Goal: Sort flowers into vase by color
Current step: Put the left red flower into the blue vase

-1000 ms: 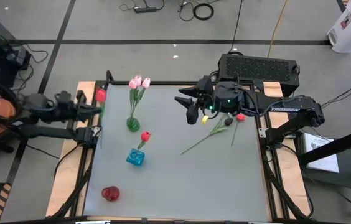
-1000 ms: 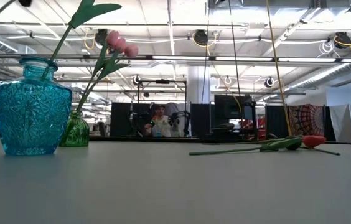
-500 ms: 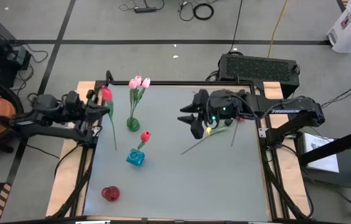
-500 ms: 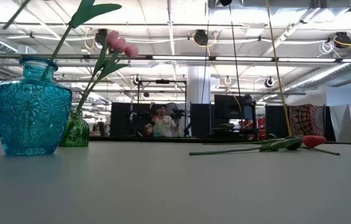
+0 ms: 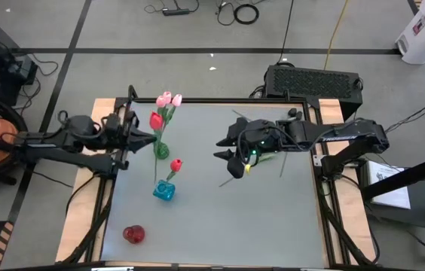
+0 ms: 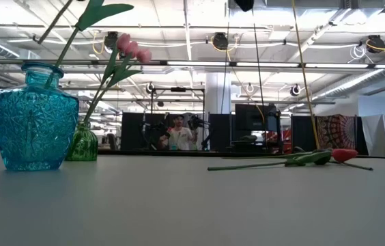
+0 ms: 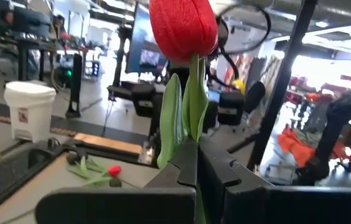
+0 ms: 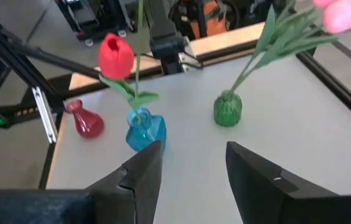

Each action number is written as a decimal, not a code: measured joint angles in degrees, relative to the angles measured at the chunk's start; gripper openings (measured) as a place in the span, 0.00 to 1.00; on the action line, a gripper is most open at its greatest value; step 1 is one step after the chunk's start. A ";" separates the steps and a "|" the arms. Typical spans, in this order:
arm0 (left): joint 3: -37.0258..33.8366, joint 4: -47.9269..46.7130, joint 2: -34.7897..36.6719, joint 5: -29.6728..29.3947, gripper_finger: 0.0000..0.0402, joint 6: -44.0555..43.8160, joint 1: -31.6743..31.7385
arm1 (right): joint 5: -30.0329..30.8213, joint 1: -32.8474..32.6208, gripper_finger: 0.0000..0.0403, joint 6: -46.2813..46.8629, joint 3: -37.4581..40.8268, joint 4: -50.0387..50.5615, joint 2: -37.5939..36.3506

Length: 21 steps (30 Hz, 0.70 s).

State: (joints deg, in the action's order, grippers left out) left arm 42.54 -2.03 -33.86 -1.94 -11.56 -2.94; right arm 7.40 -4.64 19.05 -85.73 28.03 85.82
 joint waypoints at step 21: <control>-6.01 8.15 -3.61 -6.40 0.00 -0.10 -4.37 | 0.00 -0.11 0.42 0.00 0.00 0.07 1.29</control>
State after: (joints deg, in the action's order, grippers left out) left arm 36.53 6.11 -37.47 -8.34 -11.66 -7.31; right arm 7.40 -4.75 19.05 -85.73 28.10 87.11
